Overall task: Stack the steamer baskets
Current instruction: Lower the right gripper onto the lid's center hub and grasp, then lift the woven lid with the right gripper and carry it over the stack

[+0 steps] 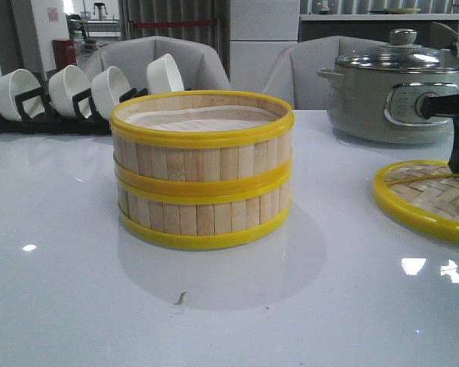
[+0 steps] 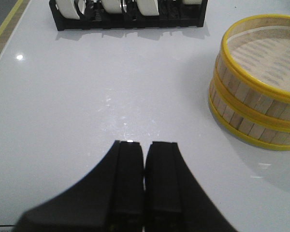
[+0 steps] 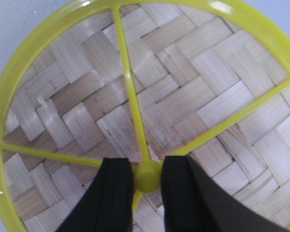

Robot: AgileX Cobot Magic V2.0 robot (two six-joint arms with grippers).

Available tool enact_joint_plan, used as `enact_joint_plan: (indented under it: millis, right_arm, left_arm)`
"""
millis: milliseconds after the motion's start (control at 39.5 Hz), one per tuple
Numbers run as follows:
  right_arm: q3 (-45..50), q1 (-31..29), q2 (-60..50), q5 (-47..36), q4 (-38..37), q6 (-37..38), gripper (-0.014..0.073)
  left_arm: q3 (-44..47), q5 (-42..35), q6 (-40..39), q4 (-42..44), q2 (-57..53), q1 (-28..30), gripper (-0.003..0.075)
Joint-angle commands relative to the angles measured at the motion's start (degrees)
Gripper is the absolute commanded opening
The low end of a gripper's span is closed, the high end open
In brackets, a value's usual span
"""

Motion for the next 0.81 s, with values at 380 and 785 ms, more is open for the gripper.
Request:
enact_joint_plan:
  millis: [380, 785]
  right_arm:
    - [-1.9, 0.0, -2.4, -1.4, 0.0, -0.1, 0.0243]
    - [-2.6, 1.7, -4.9, 0.3, 0.0, -0.1, 0.0055]
  left_arm:
    - [-1.6, -4.9, 0.0, -0.5, 0.1, -0.5, 0.0086]
    - [-1.6, -4.9, 0.0, -0.5, 0.1, -0.5, 0.0086]
